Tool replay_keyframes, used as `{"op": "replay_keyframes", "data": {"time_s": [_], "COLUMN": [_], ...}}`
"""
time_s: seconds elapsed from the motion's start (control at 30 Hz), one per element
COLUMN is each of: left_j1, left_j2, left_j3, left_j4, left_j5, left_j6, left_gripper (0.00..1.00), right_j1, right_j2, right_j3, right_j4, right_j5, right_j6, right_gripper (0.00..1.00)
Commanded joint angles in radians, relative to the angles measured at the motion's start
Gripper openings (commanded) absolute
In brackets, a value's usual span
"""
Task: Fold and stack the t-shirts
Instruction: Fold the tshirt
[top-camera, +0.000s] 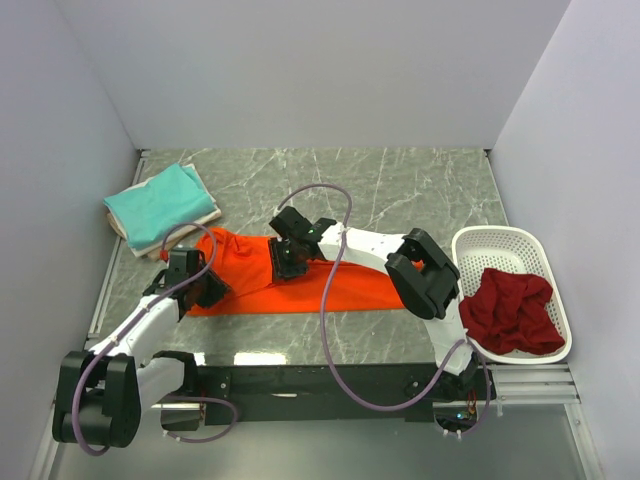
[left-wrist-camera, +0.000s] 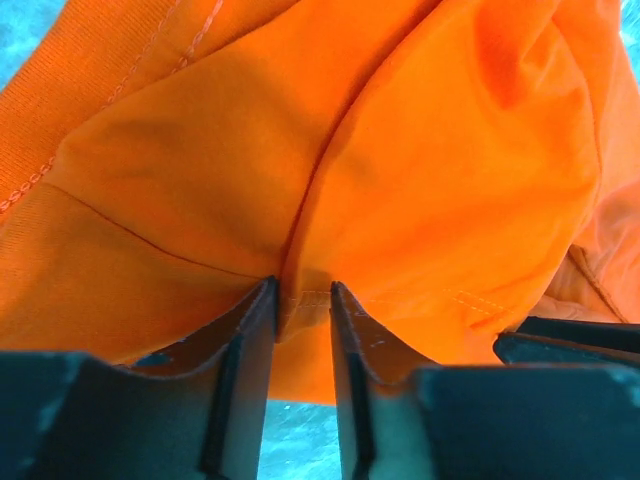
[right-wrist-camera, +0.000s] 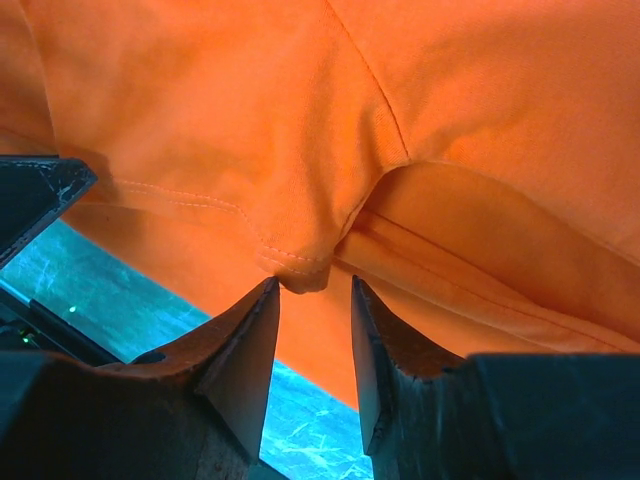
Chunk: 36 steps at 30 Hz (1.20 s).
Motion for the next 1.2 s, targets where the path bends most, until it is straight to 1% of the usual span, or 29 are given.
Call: {"op": "replay_keyframes", "data": {"time_s": [0.0, 0.07, 0.2, 0.27, 0.3, 0.33, 0.4, 0.53, 0.63, 0.77, 0.93, 1.17], "left_j1": [0.005, 0.005, 0.005, 0.005, 0.004, 0.005, 0.004, 0.005, 0.004, 0.004, 0.004, -0.004], "left_j2": [-0.02, -0.018, -0.02, -0.024, -0.026, -0.035, -0.044, -0.078, -0.127, -0.179, -0.211, -0.253], "left_j3": [-0.01, -0.018, -0.03, -0.032, -0.032, -0.032, -0.033, -0.029, -0.02, -0.029, -0.05, -0.018], "left_j4": [0.043, 0.046, 0.054, 0.054, 0.05, 0.049, 0.046, 0.029, -0.011, -0.052, -0.054, -0.132], "left_j5": [0.024, 0.027, 0.038, 0.041, 0.042, 0.047, 0.05, 0.061, 0.056, 0.071, 0.119, 0.113], "left_j6": [0.006, 0.001, 0.0, -0.002, -0.002, -0.006, -0.008, -0.023, -0.028, -0.042, -0.086, -0.135], "left_gripper": [0.33, 0.29, 0.19, 0.14, 0.09, 0.06, 0.0, 0.0, 0.0, 0.0, 0.0, 0.01], "right_j1": [0.005, 0.003, 0.005, 0.005, 0.005, 0.005, 0.006, 0.003, 0.003, 0.003, 0.003, 0.003], "right_j2": [0.006, 0.023, 0.046, 0.05, 0.052, 0.05, 0.044, 0.02, -0.014, -0.042, -0.075, -0.098], "right_j3": [0.042, 0.055, 0.069, 0.08, 0.083, 0.083, 0.08, 0.078, 0.059, 0.051, 0.034, 0.009], "right_j4": [0.012, 0.007, 0.01, 0.004, -0.001, 0.002, 0.008, -0.011, -0.016, -0.039, -0.06, -0.09], "right_j5": [-0.019, -0.026, -0.044, -0.053, -0.058, -0.065, -0.07, -0.063, -0.058, -0.056, -0.053, -0.058], "right_j6": [-0.011, -0.011, -0.011, -0.016, -0.013, -0.013, -0.013, -0.013, -0.008, 0.0, 0.006, 0.007], "right_gripper": [0.41, 0.4, 0.35, 0.3, 0.27, 0.24, 0.2, 0.05, 0.0, 0.0, 0.0, 0.0]}}
